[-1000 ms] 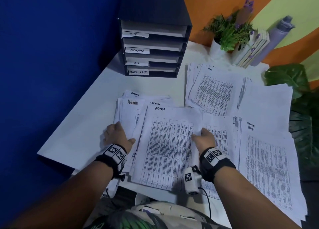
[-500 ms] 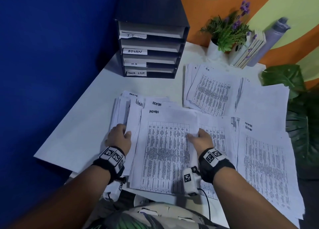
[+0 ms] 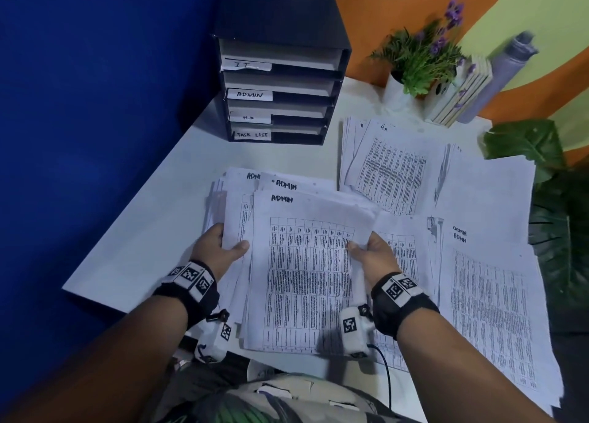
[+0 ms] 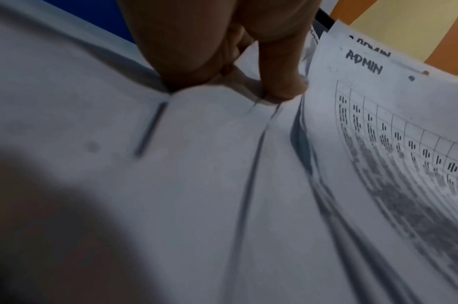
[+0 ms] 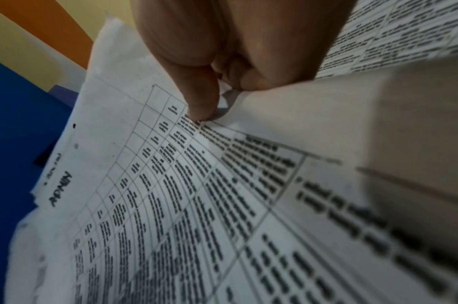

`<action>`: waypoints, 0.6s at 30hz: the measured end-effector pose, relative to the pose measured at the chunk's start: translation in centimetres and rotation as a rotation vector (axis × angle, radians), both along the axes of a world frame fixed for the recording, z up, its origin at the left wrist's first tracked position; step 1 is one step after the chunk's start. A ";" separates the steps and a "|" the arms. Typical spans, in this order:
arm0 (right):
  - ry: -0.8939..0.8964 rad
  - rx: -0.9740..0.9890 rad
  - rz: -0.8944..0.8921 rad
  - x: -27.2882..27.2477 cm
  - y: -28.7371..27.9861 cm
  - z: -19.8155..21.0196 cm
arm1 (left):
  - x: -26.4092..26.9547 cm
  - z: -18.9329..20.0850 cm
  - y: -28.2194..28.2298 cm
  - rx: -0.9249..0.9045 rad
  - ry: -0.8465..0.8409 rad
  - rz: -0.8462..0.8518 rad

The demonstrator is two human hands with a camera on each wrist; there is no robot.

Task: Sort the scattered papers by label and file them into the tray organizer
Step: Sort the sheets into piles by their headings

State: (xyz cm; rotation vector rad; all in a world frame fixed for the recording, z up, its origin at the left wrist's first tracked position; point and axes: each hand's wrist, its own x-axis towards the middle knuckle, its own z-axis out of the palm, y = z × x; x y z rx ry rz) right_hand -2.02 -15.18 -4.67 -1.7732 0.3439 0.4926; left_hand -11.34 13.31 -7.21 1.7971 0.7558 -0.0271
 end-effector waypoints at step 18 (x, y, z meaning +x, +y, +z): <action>-0.114 0.080 -0.047 0.8 1.3 1.0 | 2.1 4.1 -4.3 0.046 -0.111 -0.073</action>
